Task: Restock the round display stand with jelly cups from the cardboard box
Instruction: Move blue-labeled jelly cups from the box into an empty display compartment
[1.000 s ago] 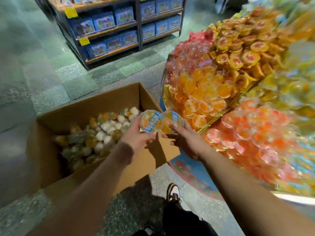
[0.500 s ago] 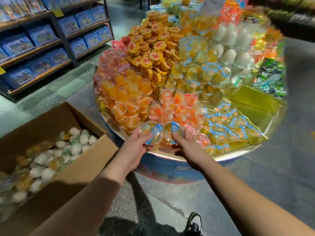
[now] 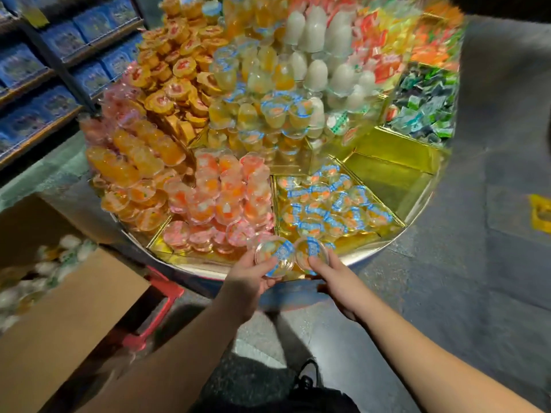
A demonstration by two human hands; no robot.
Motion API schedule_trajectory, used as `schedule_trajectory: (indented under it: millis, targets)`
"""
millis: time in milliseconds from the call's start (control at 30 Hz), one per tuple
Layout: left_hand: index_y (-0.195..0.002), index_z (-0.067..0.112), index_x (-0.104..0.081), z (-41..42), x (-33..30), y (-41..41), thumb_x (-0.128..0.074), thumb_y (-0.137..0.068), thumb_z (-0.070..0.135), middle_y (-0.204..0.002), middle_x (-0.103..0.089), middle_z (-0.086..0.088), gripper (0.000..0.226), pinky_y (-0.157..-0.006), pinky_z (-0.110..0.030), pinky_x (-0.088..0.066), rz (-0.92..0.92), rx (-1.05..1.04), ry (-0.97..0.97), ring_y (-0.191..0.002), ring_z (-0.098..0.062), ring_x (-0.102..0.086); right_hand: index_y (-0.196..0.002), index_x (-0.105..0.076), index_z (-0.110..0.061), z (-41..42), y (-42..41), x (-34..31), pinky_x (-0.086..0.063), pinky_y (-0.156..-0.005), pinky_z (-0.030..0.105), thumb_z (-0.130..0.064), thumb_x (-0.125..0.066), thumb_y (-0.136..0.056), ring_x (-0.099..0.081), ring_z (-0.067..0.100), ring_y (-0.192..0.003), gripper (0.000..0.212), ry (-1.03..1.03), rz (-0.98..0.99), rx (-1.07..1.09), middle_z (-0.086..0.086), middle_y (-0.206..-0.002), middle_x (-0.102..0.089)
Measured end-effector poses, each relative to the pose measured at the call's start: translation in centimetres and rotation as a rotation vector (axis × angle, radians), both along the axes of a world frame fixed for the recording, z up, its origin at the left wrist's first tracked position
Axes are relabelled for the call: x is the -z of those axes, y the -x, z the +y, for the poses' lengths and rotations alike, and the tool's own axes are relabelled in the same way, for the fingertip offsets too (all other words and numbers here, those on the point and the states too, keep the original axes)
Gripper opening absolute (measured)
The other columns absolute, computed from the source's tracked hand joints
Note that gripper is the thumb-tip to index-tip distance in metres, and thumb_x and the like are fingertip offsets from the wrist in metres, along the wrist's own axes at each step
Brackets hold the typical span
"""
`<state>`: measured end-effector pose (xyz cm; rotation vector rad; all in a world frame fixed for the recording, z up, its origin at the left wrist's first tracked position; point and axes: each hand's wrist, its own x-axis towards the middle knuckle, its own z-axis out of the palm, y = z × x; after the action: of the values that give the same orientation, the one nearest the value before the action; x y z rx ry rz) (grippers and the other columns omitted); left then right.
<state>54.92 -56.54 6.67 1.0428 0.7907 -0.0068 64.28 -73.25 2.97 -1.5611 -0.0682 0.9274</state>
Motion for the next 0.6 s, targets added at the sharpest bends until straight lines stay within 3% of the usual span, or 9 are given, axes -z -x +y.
schedule_trajectory:
  millis: [167,267,367,467,600]
  targets:
    - [-0.106,0.010,-0.058,-3.4,2.3,-3.2,-0.057,-0.095,0.004,-0.105,-0.064,-0.012,0.012,-0.095,-0.044,-0.052,0.039,-0.047,0.085,-0.099,-0.027,-0.064,-0.133,-0.049,-0.029,-3.0,-2.3,1.4,-0.049,-0.092,0.040,-0.039,-0.061,-0.095,-0.063,0.014,-0.108,0.041,0.020,0.037,0.039,-0.006,-0.122,-0.066]
    - [-0.116,0.004,-0.053,-4.7,4.0,-5.2,-0.054,-0.097,0.006,-0.104,-0.062,-0.012,0.018,-0.089,-0.040,-0.055,0.089,-0.104,0.136,-0.094,-0.025,-0.064,-0.120,-0.057,-0.025,-3.5,-3.7,2.5,-0.046,-0.078,0.033,-0.031,-0.063,-0.095,-0.066,0.015,-0.090,0.027,0.039,0.048,0.099,0.000,-0.111,-0.071]
    - [-0.121,0.003,-0.051,-5.5,5.9,-7.1,-0.055,-0.098,0.010,-0.103,-0.062,-0.013,0.025,-0.083,-0.036,-0.055,0.153,-0.174,0.170,-0.090,-0.025,-0.064,-0.117,-0.058,-0.022,-3.7,-5.3,4.1,-0.046,-0.075,0.031,-0.030,-0.066,-0.093,-0.067,0.017,-0.091,0.027,0.058,0.108,0.160,0.002,-0.110,-0.072]
    - [-0.096,0.010,-0.055,-6.0,7.2,-8.2,-0.054,-0.098,0.012,-0.090,-0.061,-0.008,0.003,-0.081,-0.035,-0.053,0.225,-0.203,0.088,-0.077,-0.020,-0.062,-0.114,-0.058,-0.020,-3.6,-6.7,5.5,-0.047,-0.073,0.031,-0.028,-0.068,-0.092,-0.066,0.022,-0.094,0.025,0.091,0.131,0.200,0.003,-0.109,-0.071]
    - [-0.085,0.019,-0.053,-6.4,8.5,-9.2,-0.055,-0.097,0.014,-0.085,-0.058,-0.005,0.013,-0.062,-0.026,-0.047,0.307,-0.257,-0.014,-0.066,-0.014,-0.058,-0.117,-0.058,-0.017,-3.1,-8.4,7.0,-0.049,-0.073,0.032,-0.030,-0.070,-0.091,-0.069,0.023,-0.095,0.031,0.135,0.138,0.182,0.008,-0.113,-0.071]
